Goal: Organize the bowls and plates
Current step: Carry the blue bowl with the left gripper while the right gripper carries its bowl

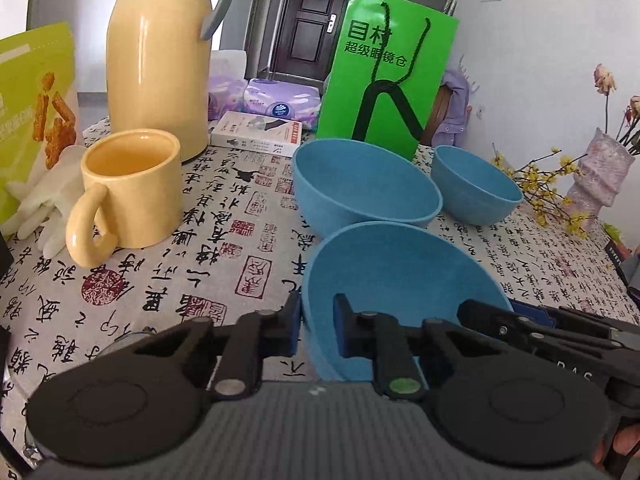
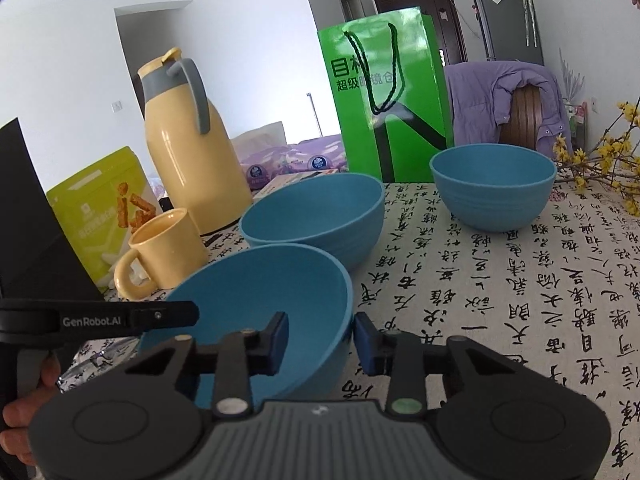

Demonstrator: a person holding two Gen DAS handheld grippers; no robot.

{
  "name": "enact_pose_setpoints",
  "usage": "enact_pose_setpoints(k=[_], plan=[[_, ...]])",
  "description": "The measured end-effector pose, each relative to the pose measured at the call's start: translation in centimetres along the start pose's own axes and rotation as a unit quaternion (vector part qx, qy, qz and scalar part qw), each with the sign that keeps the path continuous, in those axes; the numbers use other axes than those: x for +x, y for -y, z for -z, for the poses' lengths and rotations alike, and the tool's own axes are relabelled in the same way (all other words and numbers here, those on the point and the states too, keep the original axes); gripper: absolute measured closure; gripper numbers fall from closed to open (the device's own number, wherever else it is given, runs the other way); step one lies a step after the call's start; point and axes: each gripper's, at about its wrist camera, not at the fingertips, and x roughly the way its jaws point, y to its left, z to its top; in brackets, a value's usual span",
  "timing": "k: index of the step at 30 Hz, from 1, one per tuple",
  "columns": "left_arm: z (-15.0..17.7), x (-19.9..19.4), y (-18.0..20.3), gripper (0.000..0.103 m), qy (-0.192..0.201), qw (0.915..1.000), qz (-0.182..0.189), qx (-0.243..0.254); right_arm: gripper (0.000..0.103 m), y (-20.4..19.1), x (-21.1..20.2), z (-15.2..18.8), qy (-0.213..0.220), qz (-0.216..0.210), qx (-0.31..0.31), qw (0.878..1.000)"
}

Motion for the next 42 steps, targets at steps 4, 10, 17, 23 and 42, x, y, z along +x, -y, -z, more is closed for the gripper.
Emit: enact_pose_setpoints(k=[4,10,17,23,42], plan=[[0.0,-0.2,0.2,0.087,0.001,1.0000,-0.004,0.001,0.083,0.3,-0.4,-0.1,0.002,0.003,0.004,1.000],[0.1,-1.3,0.6,0.087,0.007,1.0000,-0.007,-0.002,0.086,-0.3,-1.4,-0.3,0.012,0.011,-0.005,1.000],[-0.2,-3.3,3.1,0.090,0.024,0.9997,-0.001,0.007,0.090,0.7,-3.9,-0.5,0.029,0.031,0.002,0.999],[0.2,-4.8,7.8,0.090,0.028,0.9990,0.027,0.023,0.090,3.6,-8.5,0.0,0.046,0.051,0.006,0.998],[4.6,-7.5,21.8,0.090,0.019,0.9935,0.081,0.078,0.090,13.2,-21.2,3.1,0.072,0.117,0.042,0.990]])
